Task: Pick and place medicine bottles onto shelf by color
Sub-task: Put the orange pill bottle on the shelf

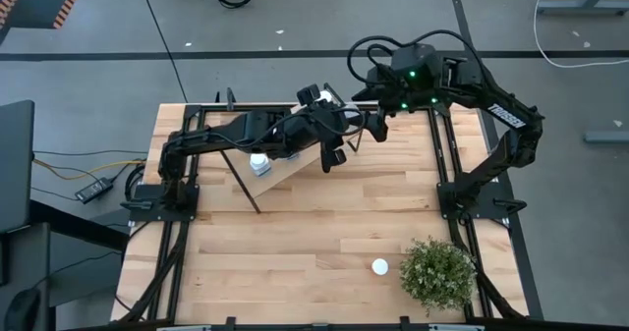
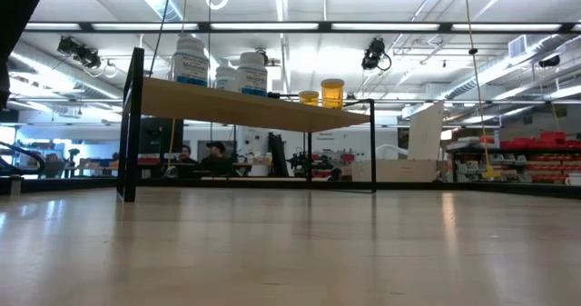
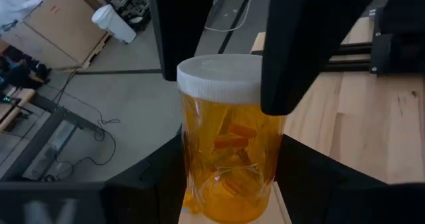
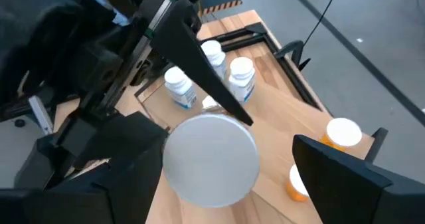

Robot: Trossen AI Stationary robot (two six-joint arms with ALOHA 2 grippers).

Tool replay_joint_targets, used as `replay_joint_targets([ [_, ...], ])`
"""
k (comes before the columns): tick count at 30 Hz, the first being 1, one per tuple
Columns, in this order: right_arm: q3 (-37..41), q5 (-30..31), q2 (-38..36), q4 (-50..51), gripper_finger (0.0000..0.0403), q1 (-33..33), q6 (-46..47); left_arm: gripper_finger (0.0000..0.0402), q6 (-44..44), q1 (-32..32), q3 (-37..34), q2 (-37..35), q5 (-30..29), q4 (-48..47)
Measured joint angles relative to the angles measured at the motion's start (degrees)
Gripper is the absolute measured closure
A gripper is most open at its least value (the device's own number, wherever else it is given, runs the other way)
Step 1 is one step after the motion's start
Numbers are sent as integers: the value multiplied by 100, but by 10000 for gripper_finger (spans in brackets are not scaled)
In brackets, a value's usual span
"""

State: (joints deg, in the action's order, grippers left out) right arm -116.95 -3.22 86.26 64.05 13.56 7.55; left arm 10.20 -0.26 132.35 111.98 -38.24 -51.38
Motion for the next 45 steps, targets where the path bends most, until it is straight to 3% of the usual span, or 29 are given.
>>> replay_joint_targets([
  [15,0,0,129,195,90,-9,-36,200,203,3,1,2,18,23],
  [28,0,48,129,171,139,-24,-119,194,57,4,1,2,16,1],
  [31,0,66,129,160,153,-24,-135,193,-8,3,1,4,-206,-1],
  [35,0,83,129,183,166,-22,-137,174,-53,5,3,7,-481,-123],
  [45,0,174,127,174,177,-22,-165,122,-55,-36,3,7,-343,-128],
])
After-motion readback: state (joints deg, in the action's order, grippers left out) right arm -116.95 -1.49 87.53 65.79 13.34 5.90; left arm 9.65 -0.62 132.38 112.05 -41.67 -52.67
